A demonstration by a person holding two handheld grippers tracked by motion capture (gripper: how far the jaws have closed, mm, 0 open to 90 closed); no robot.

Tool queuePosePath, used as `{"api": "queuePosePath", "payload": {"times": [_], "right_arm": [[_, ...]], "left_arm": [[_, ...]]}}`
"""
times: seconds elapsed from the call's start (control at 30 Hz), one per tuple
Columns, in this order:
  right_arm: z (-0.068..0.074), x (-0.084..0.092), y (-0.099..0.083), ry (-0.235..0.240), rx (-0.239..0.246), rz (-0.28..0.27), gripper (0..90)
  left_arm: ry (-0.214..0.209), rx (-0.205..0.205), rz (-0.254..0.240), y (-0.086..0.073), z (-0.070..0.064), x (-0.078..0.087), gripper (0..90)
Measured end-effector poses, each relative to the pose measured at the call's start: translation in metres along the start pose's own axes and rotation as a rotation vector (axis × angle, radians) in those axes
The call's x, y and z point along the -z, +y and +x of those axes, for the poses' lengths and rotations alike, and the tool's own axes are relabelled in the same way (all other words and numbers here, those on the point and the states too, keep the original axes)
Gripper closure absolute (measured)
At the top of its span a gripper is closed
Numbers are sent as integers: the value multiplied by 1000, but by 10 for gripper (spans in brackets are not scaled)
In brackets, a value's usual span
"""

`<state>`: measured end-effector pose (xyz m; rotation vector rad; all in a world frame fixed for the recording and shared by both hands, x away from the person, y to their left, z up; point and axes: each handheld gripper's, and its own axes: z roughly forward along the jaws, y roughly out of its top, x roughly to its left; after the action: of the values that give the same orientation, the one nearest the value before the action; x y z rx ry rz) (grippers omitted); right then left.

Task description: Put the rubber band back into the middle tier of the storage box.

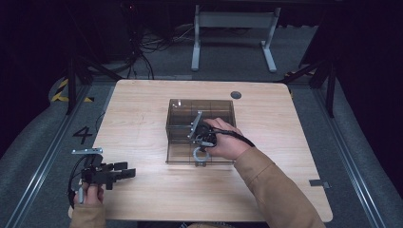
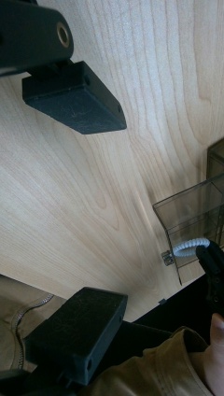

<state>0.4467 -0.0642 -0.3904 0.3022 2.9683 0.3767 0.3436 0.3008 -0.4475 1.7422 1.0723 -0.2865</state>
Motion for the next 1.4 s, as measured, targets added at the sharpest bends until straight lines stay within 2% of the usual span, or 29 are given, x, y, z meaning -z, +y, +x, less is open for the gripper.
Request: {"api": "queuePosePath", "payload": {"times": [0.47, 0.63, 0.73, 0.9, 1.07, 1.17, 1.27, 1.4], "right_arm": [[1, -2, -3, 13, -10, -2, 801], [0, -1, -5, 13, -7, -24, 775], [1, 1, -5, 20, -25, -34, 753], [3, 7, -5, 26, -25, -67, 730], [4, 18, -5, 15, -21, -133, 713], [5, 23, -6, 12, -27, -151, 711], [5, 33, -8, 12, -30, -204, 704], [8, 43, -14, 9, -40, -248, 695]], "left_arm": [[1, -2, 6, 1, -1, -2, 155], [1, -1, 6, 1, -1, -2, 155], [0, -1, 6, 1, -1, -2, 155], [-1, 0, 6, 1, -1, -3, 155], [1, -1, 6, 1, -1, -2, 155], [-1, -1, 6, 1, -1, -3, 155], [-1, 1, 6, 1, -1, -3, 155], [-1, 1, 6, 2, -1, -3, 155]]}}
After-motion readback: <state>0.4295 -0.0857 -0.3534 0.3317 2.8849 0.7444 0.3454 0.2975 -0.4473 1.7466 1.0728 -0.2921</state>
